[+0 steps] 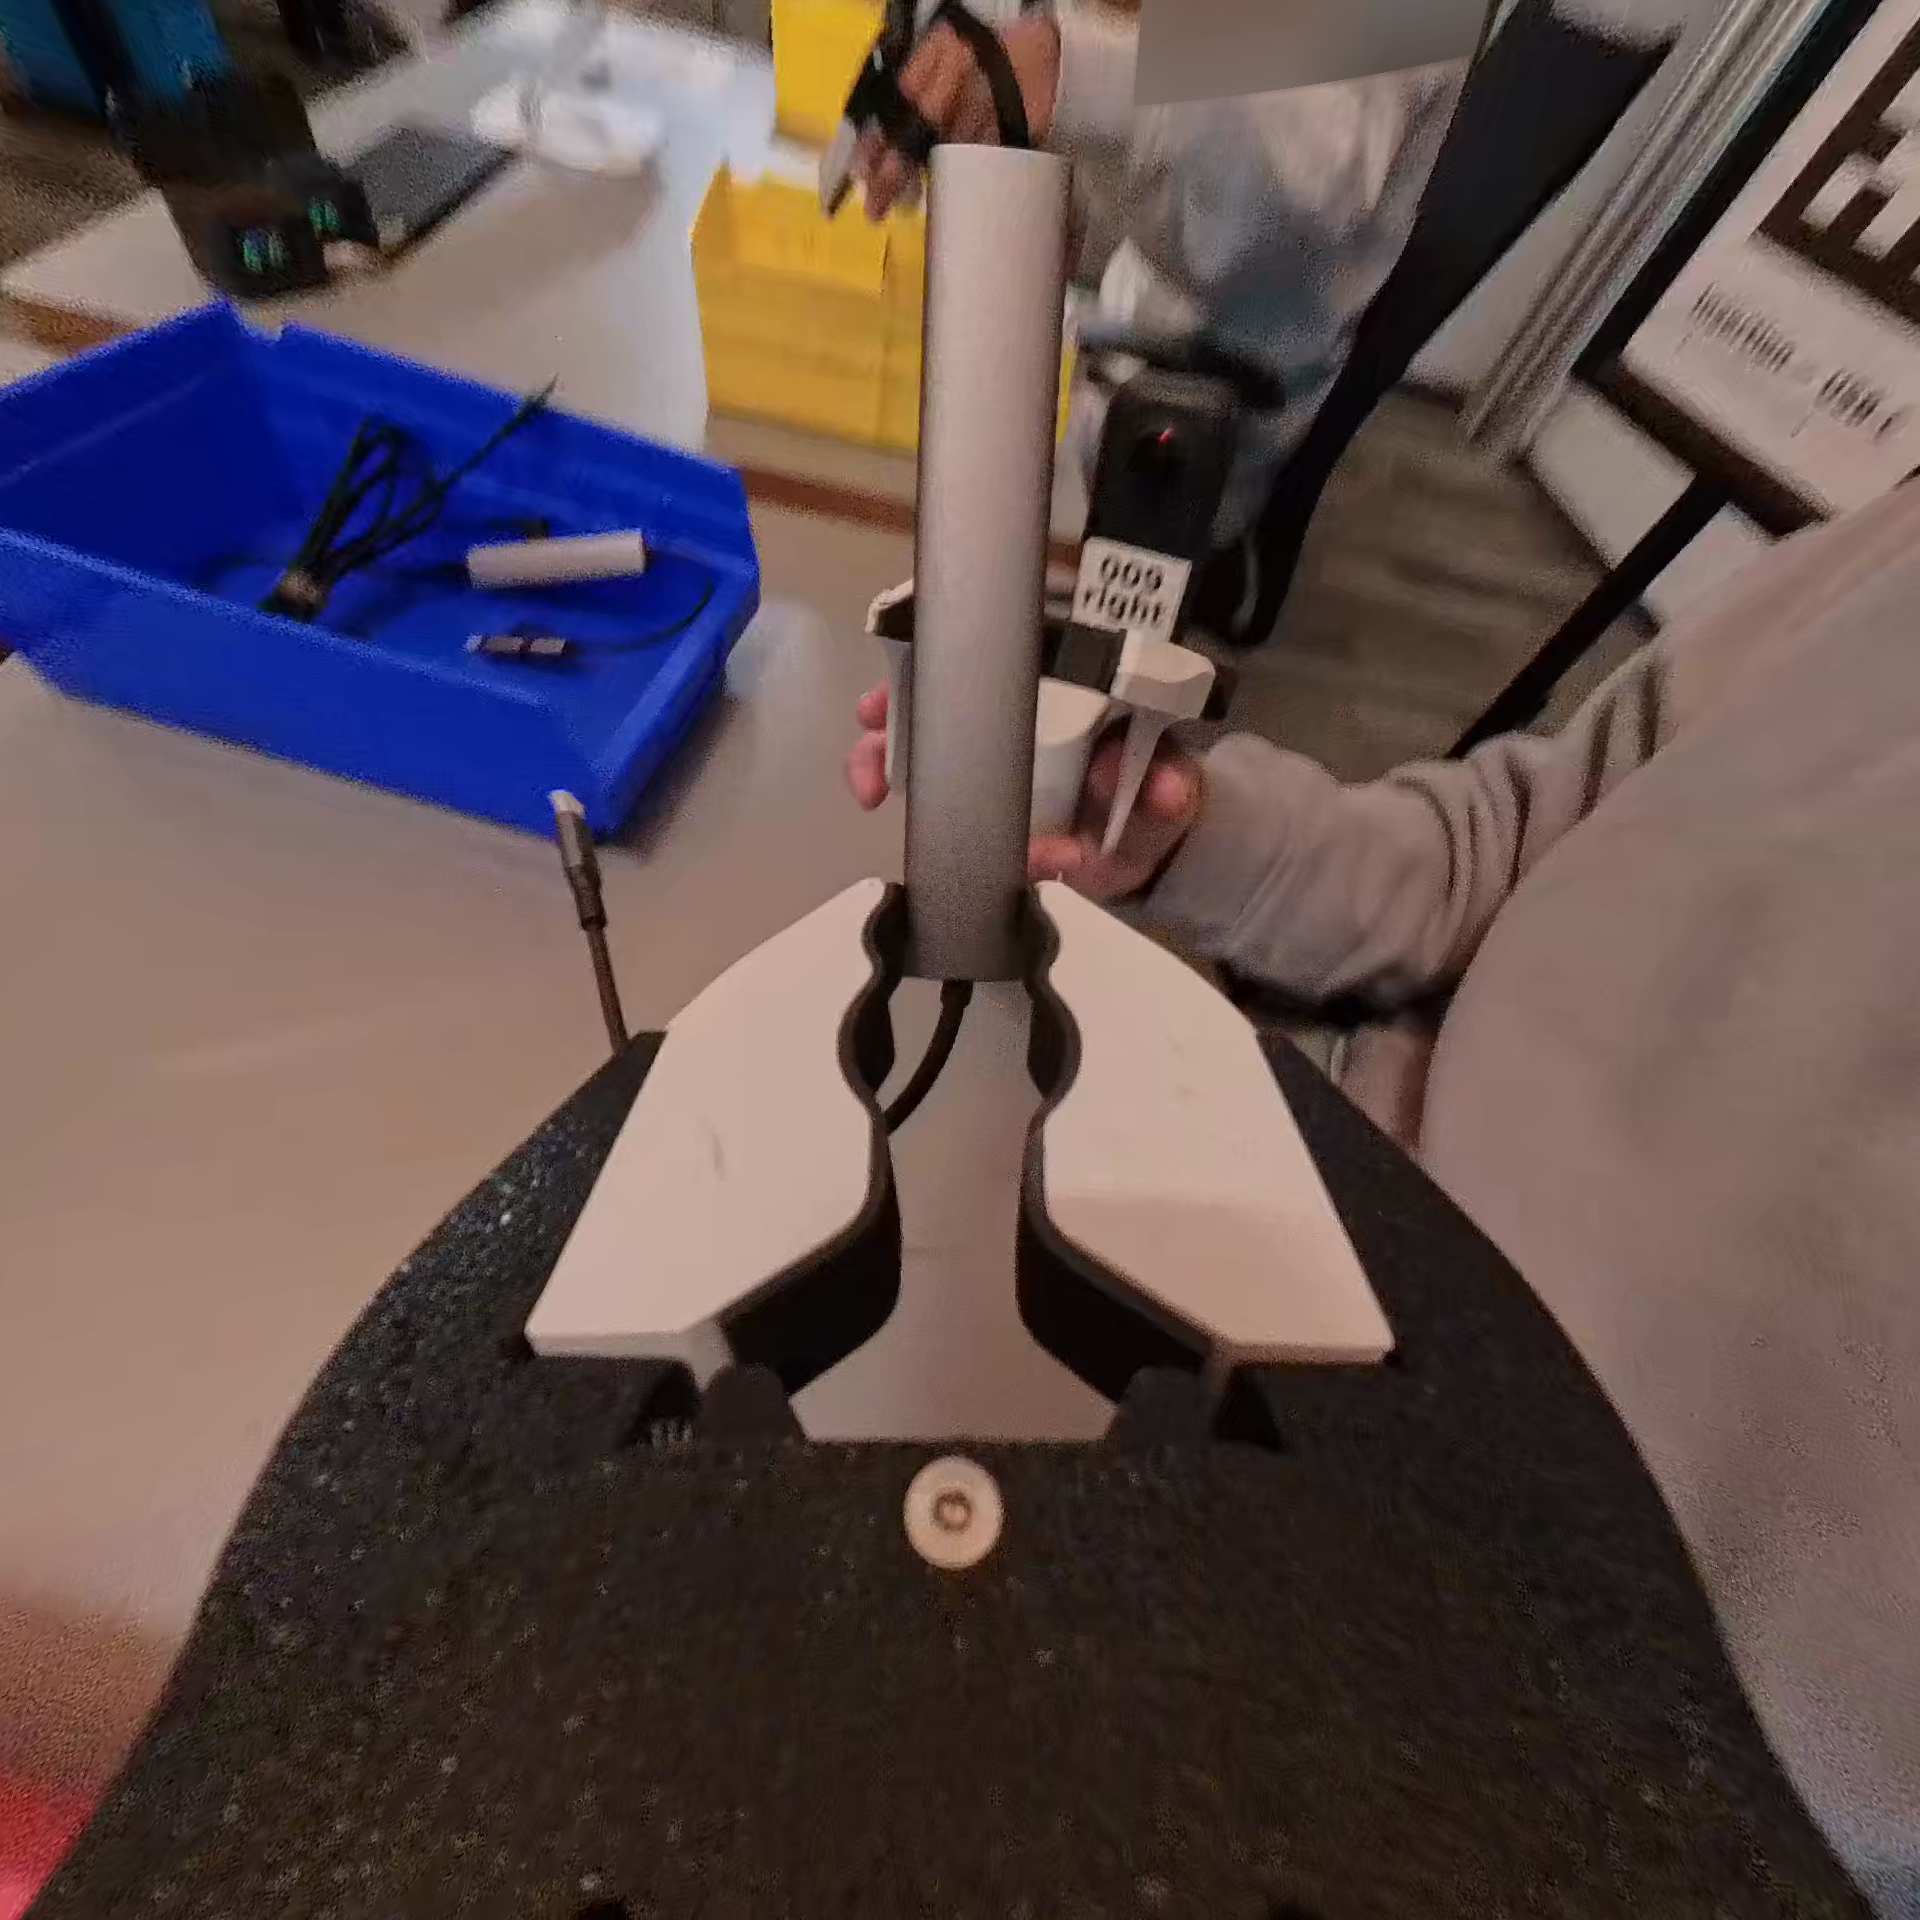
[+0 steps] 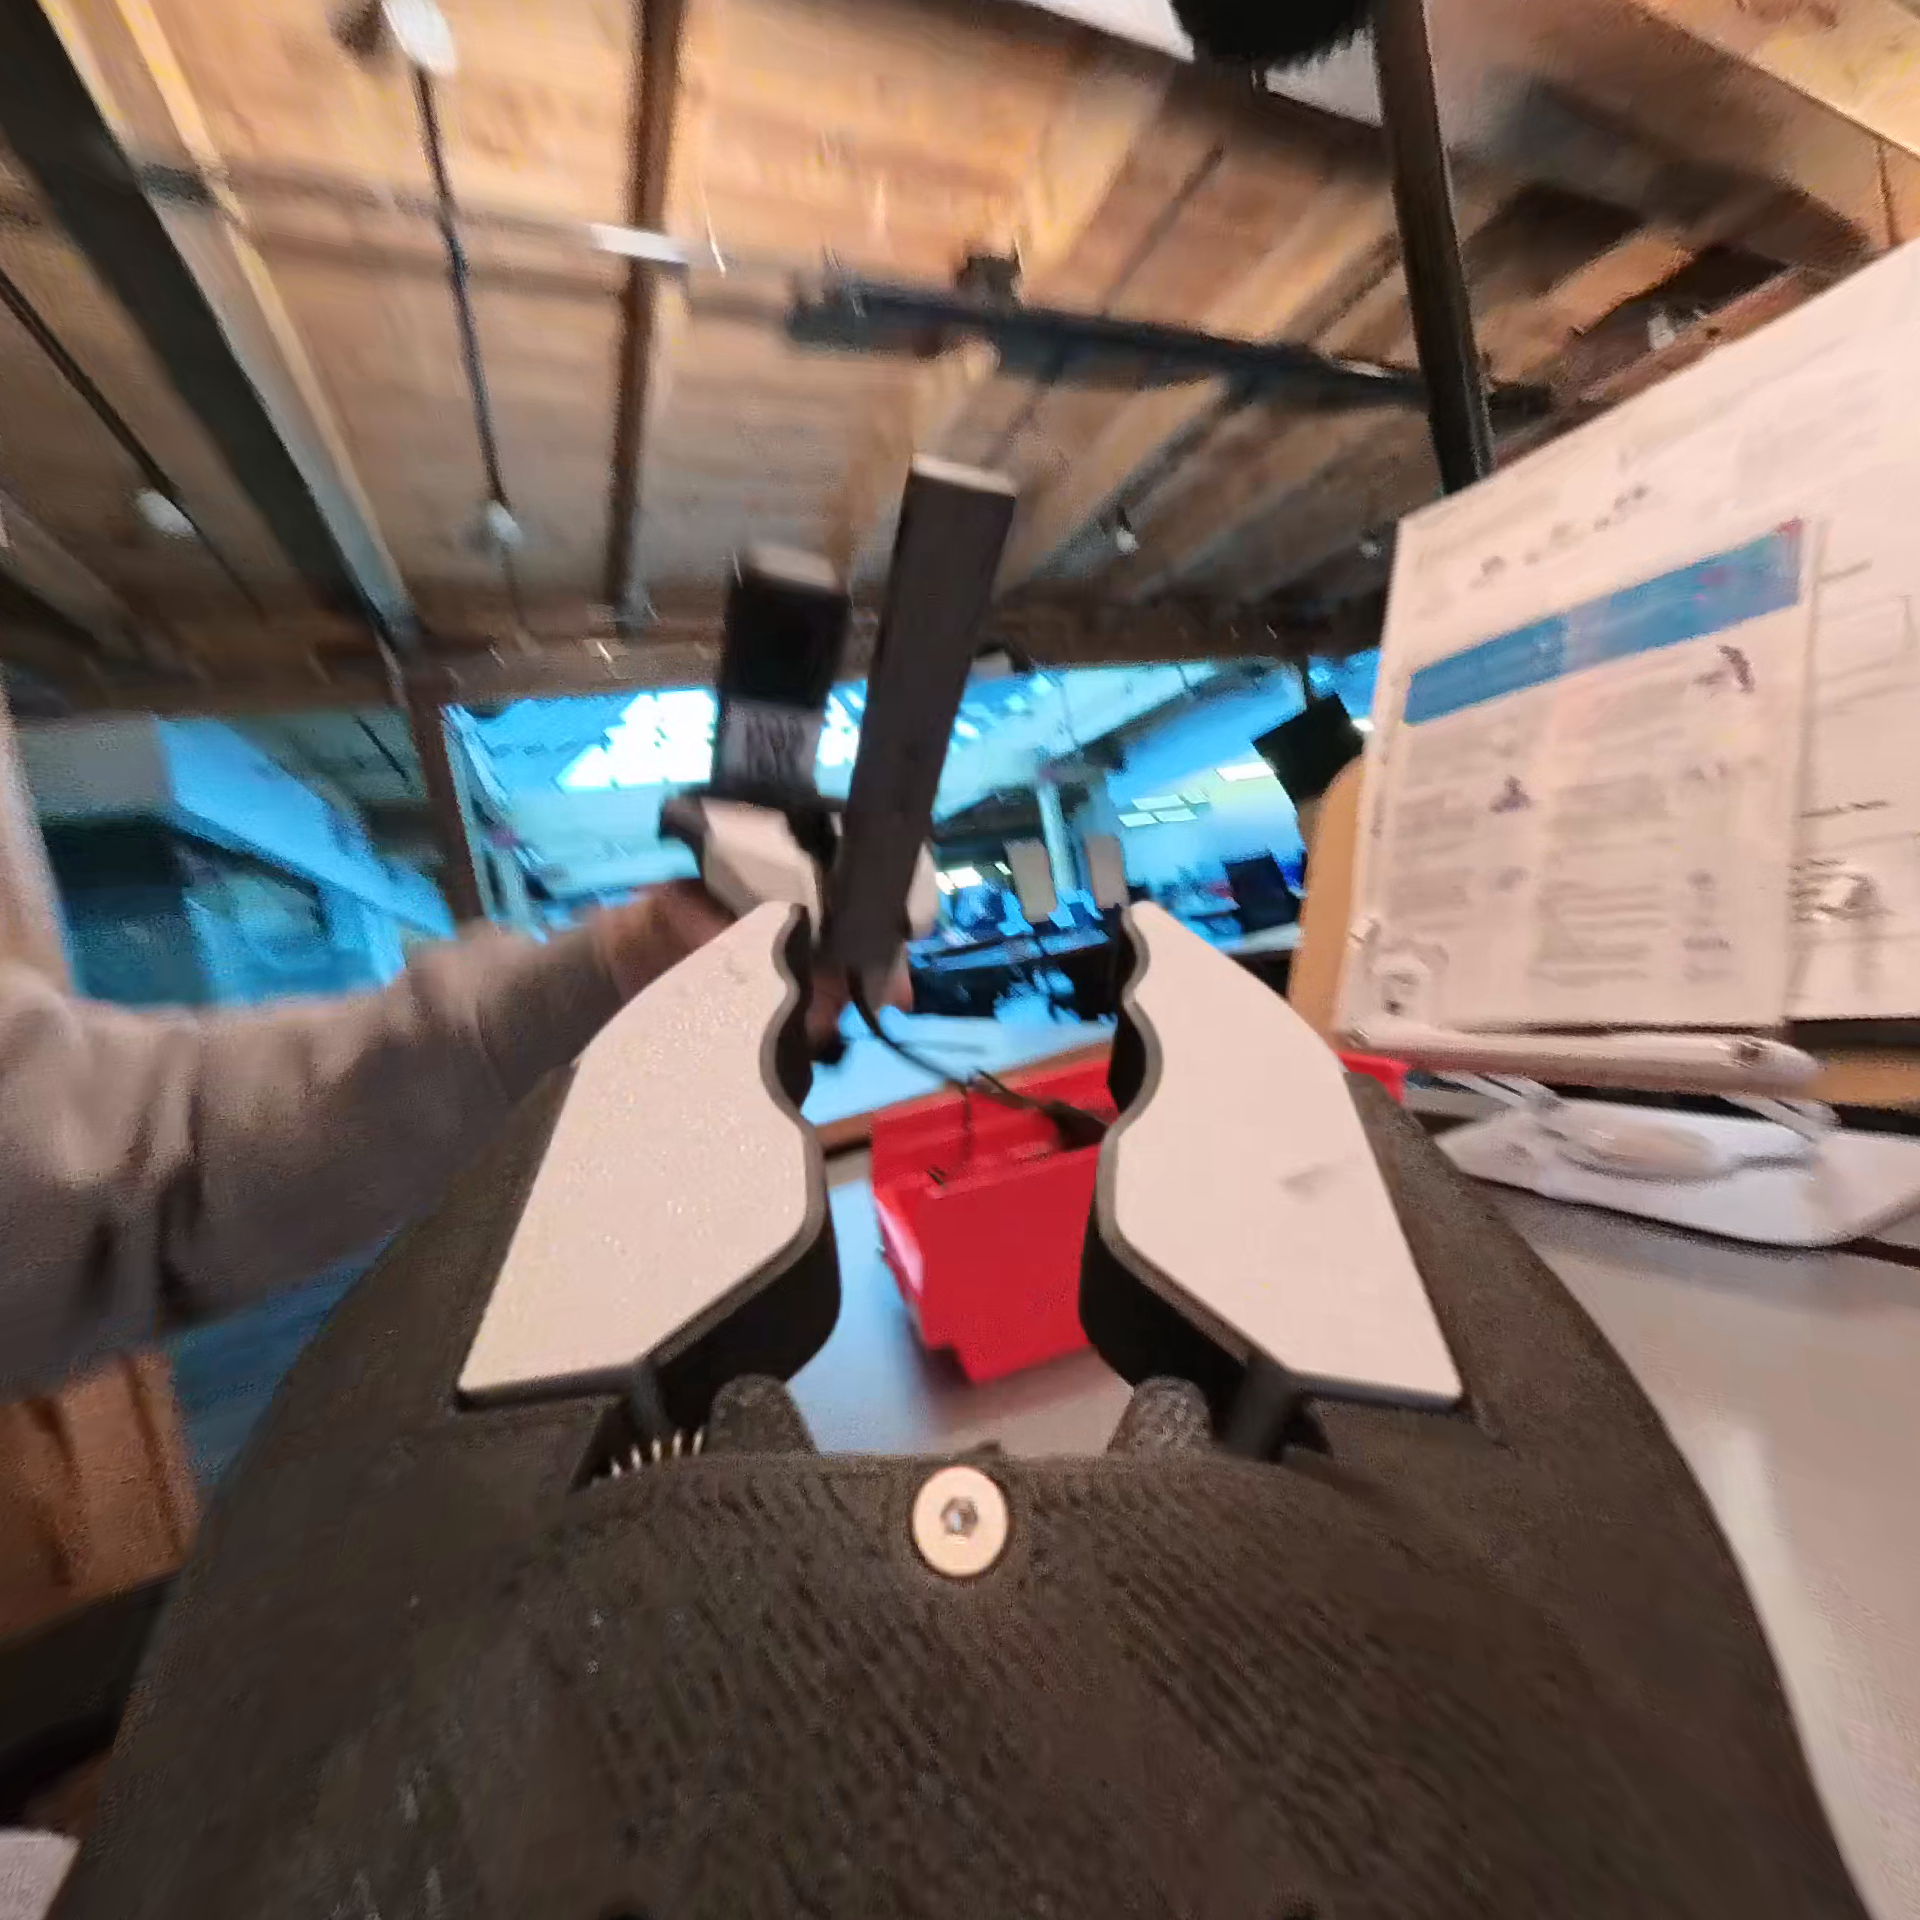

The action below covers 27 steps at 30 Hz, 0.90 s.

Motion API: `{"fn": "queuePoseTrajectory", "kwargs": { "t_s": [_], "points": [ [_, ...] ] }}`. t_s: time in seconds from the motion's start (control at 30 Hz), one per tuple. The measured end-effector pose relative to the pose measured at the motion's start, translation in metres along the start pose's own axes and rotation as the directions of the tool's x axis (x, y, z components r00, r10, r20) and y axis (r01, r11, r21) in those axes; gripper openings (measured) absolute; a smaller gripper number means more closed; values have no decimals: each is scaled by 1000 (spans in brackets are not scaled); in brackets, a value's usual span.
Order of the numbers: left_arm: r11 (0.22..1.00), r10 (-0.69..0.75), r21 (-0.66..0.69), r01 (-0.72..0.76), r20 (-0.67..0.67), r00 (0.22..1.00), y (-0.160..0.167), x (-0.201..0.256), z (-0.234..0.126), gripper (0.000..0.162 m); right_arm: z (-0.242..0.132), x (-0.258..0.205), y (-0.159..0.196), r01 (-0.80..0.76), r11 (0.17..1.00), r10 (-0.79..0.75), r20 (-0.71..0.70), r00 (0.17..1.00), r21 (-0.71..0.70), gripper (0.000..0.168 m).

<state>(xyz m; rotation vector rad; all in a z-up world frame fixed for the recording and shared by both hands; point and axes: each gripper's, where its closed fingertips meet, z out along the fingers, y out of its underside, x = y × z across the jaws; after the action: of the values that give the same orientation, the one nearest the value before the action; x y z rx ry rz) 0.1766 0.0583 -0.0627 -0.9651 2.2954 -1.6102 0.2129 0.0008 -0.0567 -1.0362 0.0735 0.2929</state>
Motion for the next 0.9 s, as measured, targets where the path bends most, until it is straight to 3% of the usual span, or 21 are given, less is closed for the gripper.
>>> {"fn": "queuePoseTrajectory", "kwargs": {
  "t_s": [0.07,0.2,0.3,0.37,0.43,0.53,0.6,0.63,0.7,0.8,0.9],
  "points": [
    [992,-17,122,22,-42,999,9,14,22,21,-1,-11,-7,-44,999,41,67,997,30,54],
    [956,-62,281,86,-94,994,30,23,51,21,4,-33,10,-44,996,57,170,984,-83,54],
    [910,-64,398,117,-145,987,35,28,55,21,8,-31,19,-42,993,58,138,989,-111,29],
    [890,-56,438,124,-164,985,39,31,55,21,9,-33,29,-36,986,61,153,986,-162,23],
    [886,-44,447,121,-179,983,45,35,56,21,11,-36,42,-28,975,66,166,984,-222,35],
    [878,-27,467,107,-173,984,49,36,55,21,12,-44,51,32,963,22,200,980,-267,24],
    [865,-12,498,63,-105,994,50,30,51,22,14,-41,54,66,951,-12,179,984,-302,24],
    [864,-2,502,23,-42,999,51,25,48,30,12,-40,56,108,939,-52,174,983,-328,24],
    [870,9,488,-68,123,992,49,12,36,54,6,-35,64,203,879,-137,178,974,-433,24],
    [903,163,338,-265,301,940,38,13,23,60,-9,-22,83,389,700,-314,231,921,-599,24],
    [917,357,57,-395,321,877,38,19,27,63,-20,-19,97,483,584,-380,307,873,-652,23]
  ]
}}
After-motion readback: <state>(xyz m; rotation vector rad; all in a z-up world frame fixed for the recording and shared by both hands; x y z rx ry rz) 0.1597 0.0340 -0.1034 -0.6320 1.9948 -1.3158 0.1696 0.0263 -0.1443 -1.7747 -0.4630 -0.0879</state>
